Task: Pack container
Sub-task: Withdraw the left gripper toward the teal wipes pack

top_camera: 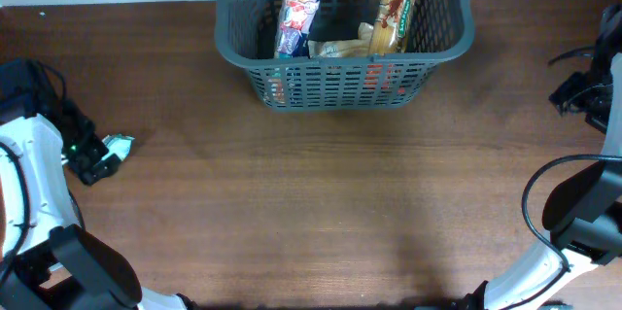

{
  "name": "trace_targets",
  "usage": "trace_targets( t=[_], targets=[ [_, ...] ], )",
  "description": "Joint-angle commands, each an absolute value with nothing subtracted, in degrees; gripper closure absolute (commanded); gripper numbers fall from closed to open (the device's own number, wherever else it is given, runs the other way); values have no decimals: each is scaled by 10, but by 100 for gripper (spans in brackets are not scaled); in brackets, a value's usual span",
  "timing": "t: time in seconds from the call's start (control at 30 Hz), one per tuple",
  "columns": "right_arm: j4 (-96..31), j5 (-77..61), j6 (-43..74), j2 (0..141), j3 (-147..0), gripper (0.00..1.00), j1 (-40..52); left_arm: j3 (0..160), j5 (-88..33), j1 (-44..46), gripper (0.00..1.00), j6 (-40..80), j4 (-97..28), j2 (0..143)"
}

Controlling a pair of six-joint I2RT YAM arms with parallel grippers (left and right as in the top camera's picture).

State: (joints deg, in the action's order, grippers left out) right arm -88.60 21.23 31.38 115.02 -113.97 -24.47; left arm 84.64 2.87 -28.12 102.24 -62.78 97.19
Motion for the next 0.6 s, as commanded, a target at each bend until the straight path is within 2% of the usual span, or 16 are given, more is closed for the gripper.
trace_targets(
  t=[0.0,0.2,0.57],
  targets=[
    [-886,210,320,1146,-1137,1,-248,843,94,-290,1,1047,-622,974],
    [-886,210,320,1146,-1137,1,-248,843,84,-306,1,1048,-612,1001],
    [-886,210,320,1146,-1137,1,-248,858,-6,-312,0,1047,-523,1081]
  ],
)
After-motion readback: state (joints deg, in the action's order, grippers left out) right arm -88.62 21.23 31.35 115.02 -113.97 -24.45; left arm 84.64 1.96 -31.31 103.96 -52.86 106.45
